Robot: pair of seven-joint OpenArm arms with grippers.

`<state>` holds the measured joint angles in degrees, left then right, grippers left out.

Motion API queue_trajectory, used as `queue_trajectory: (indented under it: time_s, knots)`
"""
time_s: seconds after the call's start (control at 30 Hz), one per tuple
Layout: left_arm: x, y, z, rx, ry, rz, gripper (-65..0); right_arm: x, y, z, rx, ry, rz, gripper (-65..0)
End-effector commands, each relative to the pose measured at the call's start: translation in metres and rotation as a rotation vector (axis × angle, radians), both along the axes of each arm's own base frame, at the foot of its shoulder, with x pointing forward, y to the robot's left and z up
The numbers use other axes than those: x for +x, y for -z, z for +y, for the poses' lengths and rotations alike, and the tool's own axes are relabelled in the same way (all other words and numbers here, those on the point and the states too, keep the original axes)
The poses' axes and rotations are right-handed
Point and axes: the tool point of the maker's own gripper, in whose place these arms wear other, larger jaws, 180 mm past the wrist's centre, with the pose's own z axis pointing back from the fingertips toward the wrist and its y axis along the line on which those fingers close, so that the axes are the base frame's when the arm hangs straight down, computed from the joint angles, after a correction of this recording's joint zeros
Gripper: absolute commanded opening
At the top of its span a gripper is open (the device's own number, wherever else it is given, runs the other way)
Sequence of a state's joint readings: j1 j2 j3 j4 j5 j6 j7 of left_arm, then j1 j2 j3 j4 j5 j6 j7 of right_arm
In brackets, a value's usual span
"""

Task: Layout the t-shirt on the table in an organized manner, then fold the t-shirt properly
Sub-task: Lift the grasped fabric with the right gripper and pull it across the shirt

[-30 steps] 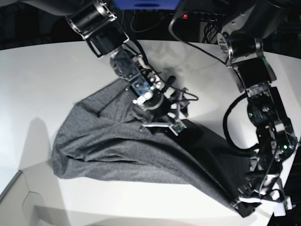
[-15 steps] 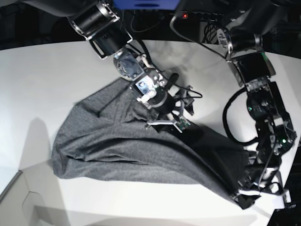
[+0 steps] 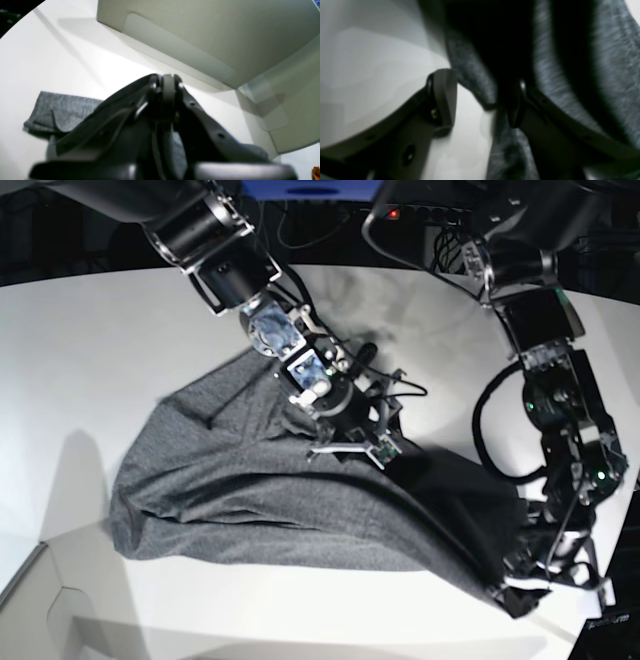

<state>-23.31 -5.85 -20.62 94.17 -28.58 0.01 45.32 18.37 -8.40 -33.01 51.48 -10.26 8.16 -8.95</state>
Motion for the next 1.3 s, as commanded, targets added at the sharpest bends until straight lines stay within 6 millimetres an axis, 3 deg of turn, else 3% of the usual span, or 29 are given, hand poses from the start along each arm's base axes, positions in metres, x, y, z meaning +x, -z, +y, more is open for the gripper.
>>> queue_trajectory:
  time_s: [0.0,0.1,0.17,0.33,0.4,0.53,0.7,0.87,1.03,1.2,1.27]
  knots:
    - [0.003,-0.025,0.003,0.009,-0.006,-0.071,-64.8,0.011,-0.016,0.006,0.016,-0.006,-0.037,-37.7]
    - [0.003,-0.025,0.003,0.011,-0.007,-0.071,-64.8,0.012,-0.016,0.006,0.015,-0.006,-0.037,-39.0]
    - [0.003,-0.025,0.004,0.014,-0.008,-0.071,-64.8,0.012,-0.016,0.006,0.015,-0.007,-0.037,-43.8]
    - [0.002,-0.026,0.011,0.028,-0.017,-0.071,-64.8,0.008,-0.014,0.007,0.012,-0.009,-0.03,-65.0]
    - [0.002,-0.027,0.012,0.027,-0.02,-0.073,-64.8,-0.001,-0.009,0.008,0.02,-0.009,-0.015,-65.0]
    - [-0.003,-0.026,0.012,0.034,-0.021,-0.076,-64.8,-0.032,-0.022,0.024,0.093,-0.026,-0.028,-65.0]
    - [-0.009,-0.022,0.008,0.043,-0.014,-0.07,-64.8,-0.095,-0.036,0.07,0.161,-0.158,-0.033,-65.0]
    - [-0.016,-0.011,0.01,0.046,-0.018,-0.049,-64.8,-0.144,-0.051,0.106,0.203,-0.283,-0.041,-65.0]
    - [-0.018,-0.007,0.013,0.054,-0.019,-0.037,-64.8,-0.155,-0.06,0.116,0.22,-0.321,-0.056,-65.0]
    - [-0.027,0.012,0.017,0.061,-0.022,0.007,-64.8,-0.164,-0.068,0.118,0.249,-0.315,-0.052,-64.8]
    - [-0.032,0.02,0.027,0.077,-0.036,0.029,-64.8,-0.167,-0.071,0.119,0.261,-0.315,-0.048,-59.1]
